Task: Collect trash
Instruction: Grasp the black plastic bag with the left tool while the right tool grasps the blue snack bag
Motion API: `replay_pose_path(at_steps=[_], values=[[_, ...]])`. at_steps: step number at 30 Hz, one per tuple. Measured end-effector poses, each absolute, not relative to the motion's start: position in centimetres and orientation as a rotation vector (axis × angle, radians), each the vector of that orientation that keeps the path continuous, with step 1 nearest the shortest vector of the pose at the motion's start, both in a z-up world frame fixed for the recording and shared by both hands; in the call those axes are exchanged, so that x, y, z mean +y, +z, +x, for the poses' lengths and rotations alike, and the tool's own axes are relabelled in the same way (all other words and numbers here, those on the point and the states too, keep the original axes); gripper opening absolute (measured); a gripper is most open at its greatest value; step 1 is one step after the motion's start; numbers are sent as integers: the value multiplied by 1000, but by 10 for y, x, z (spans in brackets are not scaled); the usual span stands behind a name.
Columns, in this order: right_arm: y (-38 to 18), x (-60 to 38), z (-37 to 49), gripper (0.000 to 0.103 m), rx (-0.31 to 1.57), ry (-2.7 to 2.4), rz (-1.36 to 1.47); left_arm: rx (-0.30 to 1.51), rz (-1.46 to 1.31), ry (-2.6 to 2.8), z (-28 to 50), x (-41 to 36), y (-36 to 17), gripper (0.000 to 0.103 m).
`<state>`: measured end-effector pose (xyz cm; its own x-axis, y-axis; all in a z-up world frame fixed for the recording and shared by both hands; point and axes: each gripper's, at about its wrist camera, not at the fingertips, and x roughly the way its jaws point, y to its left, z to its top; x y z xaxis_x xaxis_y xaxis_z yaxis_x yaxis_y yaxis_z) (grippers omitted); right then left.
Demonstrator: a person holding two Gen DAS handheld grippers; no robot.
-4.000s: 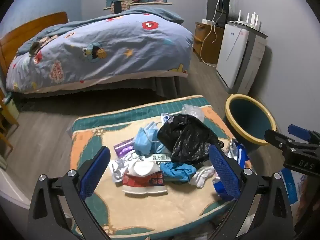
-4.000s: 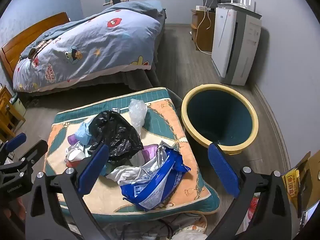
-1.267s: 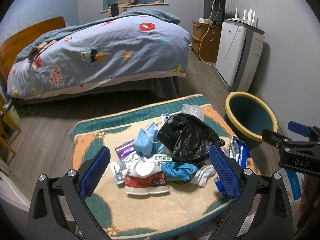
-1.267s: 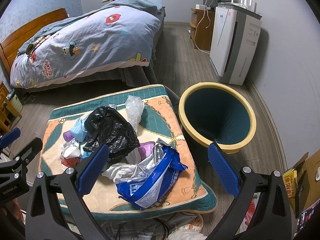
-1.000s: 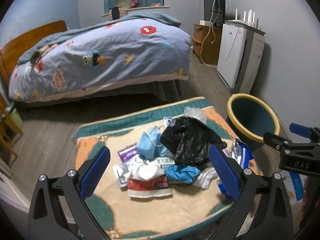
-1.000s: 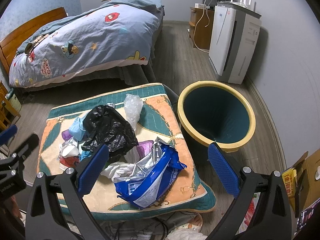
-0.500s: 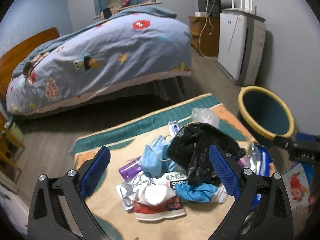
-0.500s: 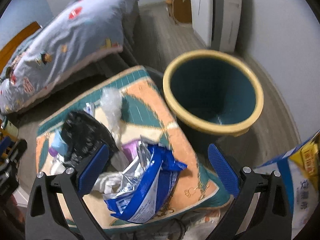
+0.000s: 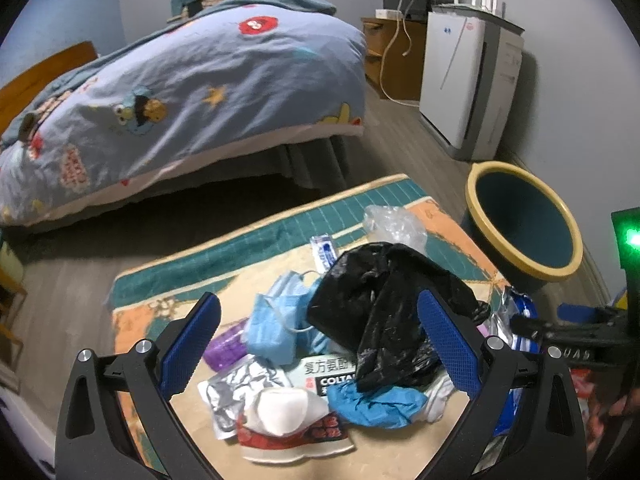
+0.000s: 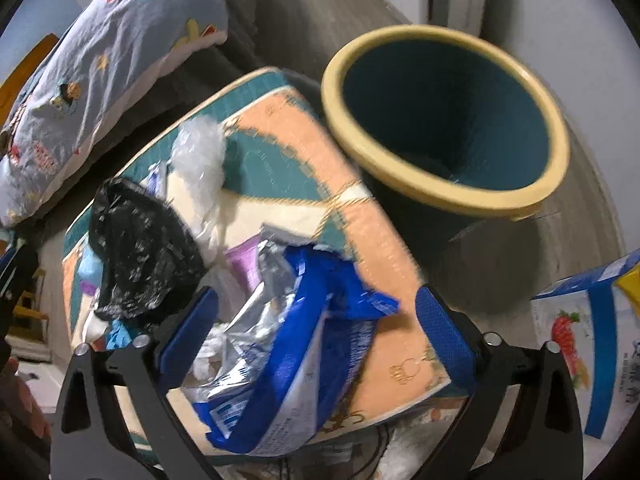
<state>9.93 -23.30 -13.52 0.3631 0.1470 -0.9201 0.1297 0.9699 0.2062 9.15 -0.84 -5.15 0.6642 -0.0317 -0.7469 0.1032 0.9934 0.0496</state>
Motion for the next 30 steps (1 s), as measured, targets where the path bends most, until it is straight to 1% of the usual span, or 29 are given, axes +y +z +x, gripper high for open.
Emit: replay_pose_path(at_steps=[4,6,7,9,10,11,12,16,18,20,23,24,25,26,27,28,30], values=[[-142,-225,98,74,1239,8,228,867,103,-114,97,-17,-61,94],[-141,-225,97,60,1236,4,225,883,110,-138,100,-22,-67,92],[-140,-227,97,49,1236,5,235,892,114,-149,101,-25,-70,91],[-140,-228,96,46,1238,3,229,920,129,-169,104,-30,-78,83],[-140,-229,96,41,1236,7,226,934,136,-176,105,-32,-82,82],[-139,-229,96,38,1234,12,231,952,139,-189,107,-35,-87,77],[-138,-230,96,37,1230,13,229,966,138,-200,107,-36,-91,74],[-132,-231,94,38,1227,-8,218,1012,155,-214,111,-43,-106,71],[-135,-232,92,41,1253,-8,241,1038,173,-218,112,-48,-116,62],[-138,-232,90,48,1273,16,271,1063,189,-228,112,-52,-124,57],[-141,-231,92,47,1283,45,278,1079,203,-232,113,-56,-130,48],[-140,-230,92,44,1281,47,270,1080,204,-232,114,-57,-130,44],[-140,-230,93,31,1279,57,266,1077,203,-234,114,-58,-130,42],[-139,-230,94,28,1276,61,268,1073,202,-242,114,-59,-129,36],[-138,-232,94,19,1269,62,272,1067,204,-243,113,-60,-127,33],[-136,-232,94,16,1264,72,279,1060,209,-241,113,-61,-125,31],[-134,-235,94,16,1253,65,276,1047,218,-243,113,-60,-119,22]])
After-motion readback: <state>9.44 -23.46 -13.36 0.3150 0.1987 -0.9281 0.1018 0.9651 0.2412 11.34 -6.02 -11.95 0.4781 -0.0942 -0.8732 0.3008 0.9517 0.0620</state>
